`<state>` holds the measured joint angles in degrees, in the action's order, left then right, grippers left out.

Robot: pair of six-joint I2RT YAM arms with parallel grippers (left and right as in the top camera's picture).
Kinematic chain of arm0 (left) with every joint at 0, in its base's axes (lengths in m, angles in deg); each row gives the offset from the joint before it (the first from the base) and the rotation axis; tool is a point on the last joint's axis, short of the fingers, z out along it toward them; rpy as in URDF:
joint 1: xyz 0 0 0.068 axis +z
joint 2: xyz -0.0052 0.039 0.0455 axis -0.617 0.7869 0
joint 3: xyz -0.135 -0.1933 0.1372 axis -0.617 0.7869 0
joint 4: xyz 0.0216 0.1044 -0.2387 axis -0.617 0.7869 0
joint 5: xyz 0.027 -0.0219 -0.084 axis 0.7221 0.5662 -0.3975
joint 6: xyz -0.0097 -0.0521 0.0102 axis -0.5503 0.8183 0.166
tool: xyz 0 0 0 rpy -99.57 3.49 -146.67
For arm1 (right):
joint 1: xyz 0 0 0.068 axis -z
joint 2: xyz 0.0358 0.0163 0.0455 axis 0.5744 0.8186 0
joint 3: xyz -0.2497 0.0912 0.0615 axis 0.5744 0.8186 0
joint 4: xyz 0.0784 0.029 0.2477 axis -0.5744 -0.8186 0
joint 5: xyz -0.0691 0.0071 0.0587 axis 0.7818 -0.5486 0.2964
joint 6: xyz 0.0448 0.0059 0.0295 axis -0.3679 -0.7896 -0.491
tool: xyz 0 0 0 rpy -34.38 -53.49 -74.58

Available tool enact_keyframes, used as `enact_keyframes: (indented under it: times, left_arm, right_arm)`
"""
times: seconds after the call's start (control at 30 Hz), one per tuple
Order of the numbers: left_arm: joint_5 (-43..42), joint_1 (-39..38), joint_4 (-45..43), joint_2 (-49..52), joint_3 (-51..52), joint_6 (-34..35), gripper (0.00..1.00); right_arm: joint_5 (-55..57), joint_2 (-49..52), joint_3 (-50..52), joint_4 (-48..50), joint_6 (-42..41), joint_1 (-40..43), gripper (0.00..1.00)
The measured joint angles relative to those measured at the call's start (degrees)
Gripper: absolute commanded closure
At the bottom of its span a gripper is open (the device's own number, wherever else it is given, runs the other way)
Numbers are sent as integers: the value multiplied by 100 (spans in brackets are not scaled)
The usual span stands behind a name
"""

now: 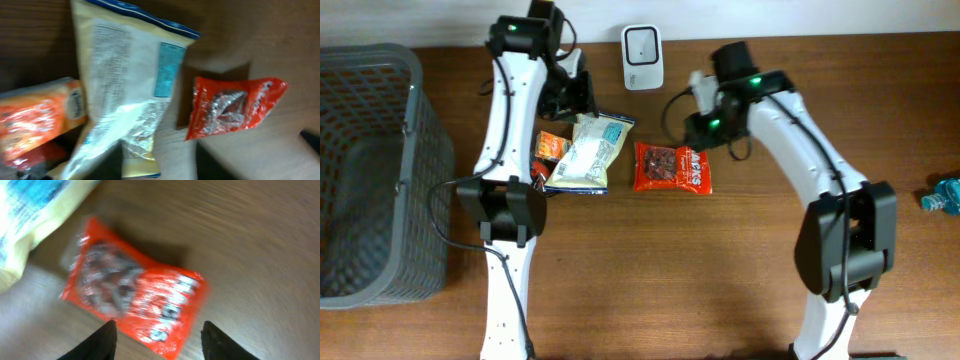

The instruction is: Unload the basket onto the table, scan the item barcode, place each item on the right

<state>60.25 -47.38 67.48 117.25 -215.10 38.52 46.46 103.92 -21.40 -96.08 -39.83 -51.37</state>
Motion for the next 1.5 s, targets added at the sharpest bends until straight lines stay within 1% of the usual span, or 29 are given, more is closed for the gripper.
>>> enact_keyframes:
  times: [0.07, 0.13, 0.23, 0.27, 0.3, 0.33, 0.4, 0.47, 0.57, 0.6, 0.63, 0.7, 0.73, 0.77, 0.83, 0.9, 1.07, 1.1, 1.13, 1.17, 1.2, 1.23, 1.27, 1.37, 1.4, 1.47, 1.5]
  left_arm:
    - [15, 146, 22, 0, 0, 17, 1]
    - [105, 192, 68, 0, 0, 37, 1]
    - [437, 197, 37, 0, 0, 35, 1]
    - [542, 197, 24, 0, 0, 37, 1]
    - [664, 197, 24, 0, 0, 35, 1]
    - [754, 197, 24, 0, 0, 37, 1]
    - [813, 197, 24, 0, 0, 35, 1]
    - [850, 197, 26, 0, 0, 37, 1]
    - [868, 197, 24, 0, 0, 35, 1]
    - [872, 197, 24, 0, 0, 35, 1]
    - [885, 197, 22, 0, 0, 35, 1]
    - [890, 197, 24, 0, 0, 35, 1]
    - [890, 197, 22, 0, 0, 35, 1]
    - [887, 197, 24, 0, 0, 35, 1]
    - [890, 197, 24, 0, 0, 35, 1]
    - [890, 197, 22, 0, 0, 35, 1]
    - [887, 197, 24, 0, 0, 37, 1]
    - [890, 197, 24, 0, 0, 37, 1]
    - [890, 197, 24, 0, 0, 37, 1]
    - [890, 197, 24, 0, 0, 37, 1]
    - [890, 197, 26, 0, 0, 35, 1]
    - [890, 197, 26, 0, 0, 35, 1]
    - [890, 197, 22, 0, 0, 37, 1]
    - [890, 197, 22, 0, 0, 35, 1]
    - [890, 197, 26, 0, 0, 37, 1]
    - [890, 197, 24, 0, 0, 35, 1]
    - [890, 197, 22, 0, 0, 35, 1]
  right_arm:
    - [146, 24, 0, 219, 612, -341, 22]
    - [527, 190, 0, 459, 1388, -752, 23]
    - [826, 442, 0, 437, 2468, -798, 34]
    - [874, 485, 2, 422, 2756, -782, 36]
    - [927, 555, 2, 393, 3346, -774, 32]
    - [968, 586, 2, 350, 3742, -774, 31]
    - [981, 603, 42, 275, 4568, -774, 34]
    - [981, 608, 160, 225, 5344, -774, 34]
    - [955, 623, 339, 455, 5952, -774, 33]
    - [955, 638, 396, 651, 6024, -774, 33]
    - [951, 675, 439, 833, 6057, -774, 39]
    - [929, 761, 492, 1034, 6006, -774, 67]
    - [911, 763, 492, 1049, 6002, -774, 87]
    - [887, 772, 496, 1080, 5989, -774, 96]
    - [846, 761, 463, 1250, 5794, -774, 96]
    - [846, 761, 459, 1412, 5298, -774, 96]
    - [870, 872, 317, 1838, 3366, -763, 96]
    - [896, 903, 214, 1827, 2968, -756, 90]
    - [966, 933, 31, 1755, 2417, -734, 51]
    - [1014, 933, -142, 1657, 2063, -699, 49]
    - [1043, 931, -323, 1530, 1786, -664, 39]
    - [1093, 911, -509, 1287, 1464, -625, 15]
    - [1113, 890, -601, 1130, 1353, -616, 2]
    - [1012, 789, -782, 332, 1137, -612, 2]
    - [791, 730, -804, -337, 1071, -612, 2]
    - [579, 710, -809, -883, 1027, -612, 2]
    - [667, 708, -809, -1056, 686, -610, 2]
